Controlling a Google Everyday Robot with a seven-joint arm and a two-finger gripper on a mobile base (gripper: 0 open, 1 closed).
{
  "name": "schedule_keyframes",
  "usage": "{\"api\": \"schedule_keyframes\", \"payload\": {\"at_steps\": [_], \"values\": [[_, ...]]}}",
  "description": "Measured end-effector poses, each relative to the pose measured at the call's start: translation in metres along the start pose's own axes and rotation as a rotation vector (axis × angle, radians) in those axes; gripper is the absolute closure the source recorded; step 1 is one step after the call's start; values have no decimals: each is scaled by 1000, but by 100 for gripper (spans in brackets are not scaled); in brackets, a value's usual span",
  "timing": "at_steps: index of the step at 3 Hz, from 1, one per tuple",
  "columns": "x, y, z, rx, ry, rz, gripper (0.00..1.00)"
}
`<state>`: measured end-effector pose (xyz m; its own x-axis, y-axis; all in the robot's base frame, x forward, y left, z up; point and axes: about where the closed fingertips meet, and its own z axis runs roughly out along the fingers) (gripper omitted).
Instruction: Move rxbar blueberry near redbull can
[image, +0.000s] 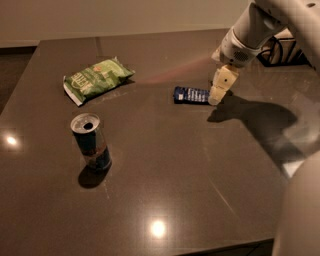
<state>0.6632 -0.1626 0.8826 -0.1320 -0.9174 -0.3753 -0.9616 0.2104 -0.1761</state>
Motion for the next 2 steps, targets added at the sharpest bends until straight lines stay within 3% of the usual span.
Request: {"api": "schedule_keyframes", "payload": {"at_steps": [2], "values": [[-15,-1,40,-81,1,-23,0]]}}
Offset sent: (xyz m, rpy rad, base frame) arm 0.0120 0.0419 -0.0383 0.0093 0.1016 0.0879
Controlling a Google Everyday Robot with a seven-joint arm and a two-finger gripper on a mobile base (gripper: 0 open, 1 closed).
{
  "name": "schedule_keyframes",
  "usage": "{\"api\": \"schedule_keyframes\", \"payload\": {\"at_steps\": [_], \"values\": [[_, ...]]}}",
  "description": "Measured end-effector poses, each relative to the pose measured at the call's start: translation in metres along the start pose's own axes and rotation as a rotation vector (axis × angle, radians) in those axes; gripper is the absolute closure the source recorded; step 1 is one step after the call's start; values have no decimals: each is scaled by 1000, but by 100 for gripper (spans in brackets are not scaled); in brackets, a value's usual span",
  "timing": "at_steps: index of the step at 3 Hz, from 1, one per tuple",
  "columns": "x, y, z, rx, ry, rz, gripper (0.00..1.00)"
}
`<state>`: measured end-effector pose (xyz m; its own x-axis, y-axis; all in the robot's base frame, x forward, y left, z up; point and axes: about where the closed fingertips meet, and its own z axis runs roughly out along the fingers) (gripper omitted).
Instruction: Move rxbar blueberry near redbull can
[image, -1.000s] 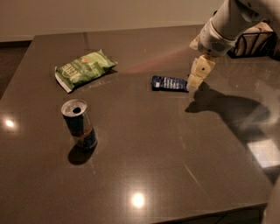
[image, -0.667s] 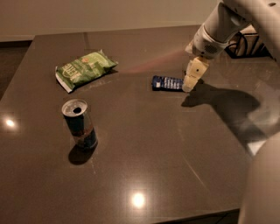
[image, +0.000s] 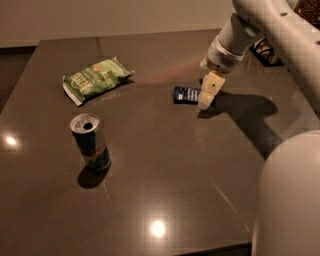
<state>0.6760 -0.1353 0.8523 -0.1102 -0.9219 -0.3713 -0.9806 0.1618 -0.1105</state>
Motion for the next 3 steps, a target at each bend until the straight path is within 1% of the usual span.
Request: {"api": "schedule_keyframes", "payload": {"at_steps": [1,3], "values": [[-6,3,12,-31,1,-13,17],[-19,11,15,-59,-15,-50,63]]}}
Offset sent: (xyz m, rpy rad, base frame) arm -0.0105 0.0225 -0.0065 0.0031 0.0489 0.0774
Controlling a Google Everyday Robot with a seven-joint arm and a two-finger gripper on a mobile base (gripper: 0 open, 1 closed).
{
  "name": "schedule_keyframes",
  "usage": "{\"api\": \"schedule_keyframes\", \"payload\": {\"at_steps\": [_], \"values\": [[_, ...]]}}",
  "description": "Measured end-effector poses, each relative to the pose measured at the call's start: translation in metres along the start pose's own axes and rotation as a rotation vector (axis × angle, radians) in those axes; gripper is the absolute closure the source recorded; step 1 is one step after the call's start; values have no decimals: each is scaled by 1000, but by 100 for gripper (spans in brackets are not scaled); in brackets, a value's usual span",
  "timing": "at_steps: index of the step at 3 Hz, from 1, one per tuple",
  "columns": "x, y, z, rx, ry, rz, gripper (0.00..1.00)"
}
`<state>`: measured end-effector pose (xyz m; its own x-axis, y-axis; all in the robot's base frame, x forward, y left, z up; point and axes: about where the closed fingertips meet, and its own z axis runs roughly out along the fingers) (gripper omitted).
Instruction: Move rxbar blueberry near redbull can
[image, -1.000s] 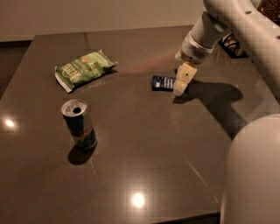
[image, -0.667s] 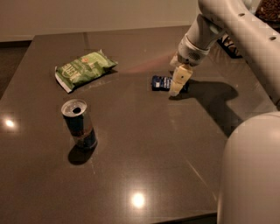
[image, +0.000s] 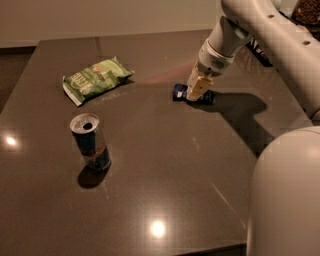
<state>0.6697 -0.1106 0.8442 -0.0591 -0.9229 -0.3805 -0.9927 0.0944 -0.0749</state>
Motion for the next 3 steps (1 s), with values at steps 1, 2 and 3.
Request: {"api": "schedule_keyframes", "payload": {"at_steps": [1,2,3], "values": [[-12,8,-2,-12,-16,-30,87],[-30,21,0,-26,-32,-77,100],[-52,42,8,-56,-48,-127,100]]}}
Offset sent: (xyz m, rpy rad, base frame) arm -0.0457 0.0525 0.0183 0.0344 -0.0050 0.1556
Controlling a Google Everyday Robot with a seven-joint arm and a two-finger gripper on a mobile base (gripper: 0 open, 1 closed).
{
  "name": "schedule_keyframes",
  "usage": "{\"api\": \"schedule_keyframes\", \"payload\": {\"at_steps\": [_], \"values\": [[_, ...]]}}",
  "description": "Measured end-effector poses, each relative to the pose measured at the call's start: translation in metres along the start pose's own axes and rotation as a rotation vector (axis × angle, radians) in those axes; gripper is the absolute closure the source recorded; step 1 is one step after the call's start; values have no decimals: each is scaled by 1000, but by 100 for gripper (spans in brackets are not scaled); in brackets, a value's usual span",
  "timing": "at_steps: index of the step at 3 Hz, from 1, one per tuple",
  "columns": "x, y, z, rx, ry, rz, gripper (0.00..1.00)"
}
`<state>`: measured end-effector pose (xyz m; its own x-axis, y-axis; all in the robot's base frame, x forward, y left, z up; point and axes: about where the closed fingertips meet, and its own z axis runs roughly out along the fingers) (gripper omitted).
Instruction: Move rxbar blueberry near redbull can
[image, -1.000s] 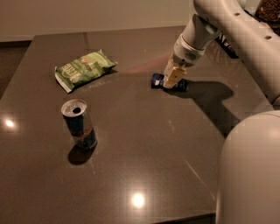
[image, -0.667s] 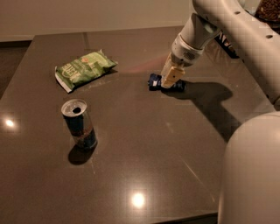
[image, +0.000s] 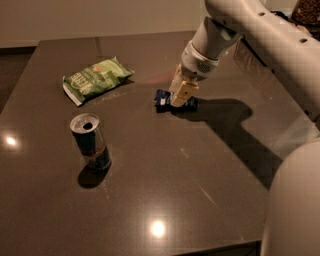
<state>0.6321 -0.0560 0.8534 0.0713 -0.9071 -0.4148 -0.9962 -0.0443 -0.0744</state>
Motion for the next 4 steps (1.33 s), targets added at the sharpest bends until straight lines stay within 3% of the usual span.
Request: {"api": "schedule_keyframes", "payload": {"at_steps": [1,3,4], "values": [[-50,35,22,-63,-31,-116,100],[-105,74,24,-114,-40,-280,100],[-116,85,28,-135,-11,-331,82]]}}
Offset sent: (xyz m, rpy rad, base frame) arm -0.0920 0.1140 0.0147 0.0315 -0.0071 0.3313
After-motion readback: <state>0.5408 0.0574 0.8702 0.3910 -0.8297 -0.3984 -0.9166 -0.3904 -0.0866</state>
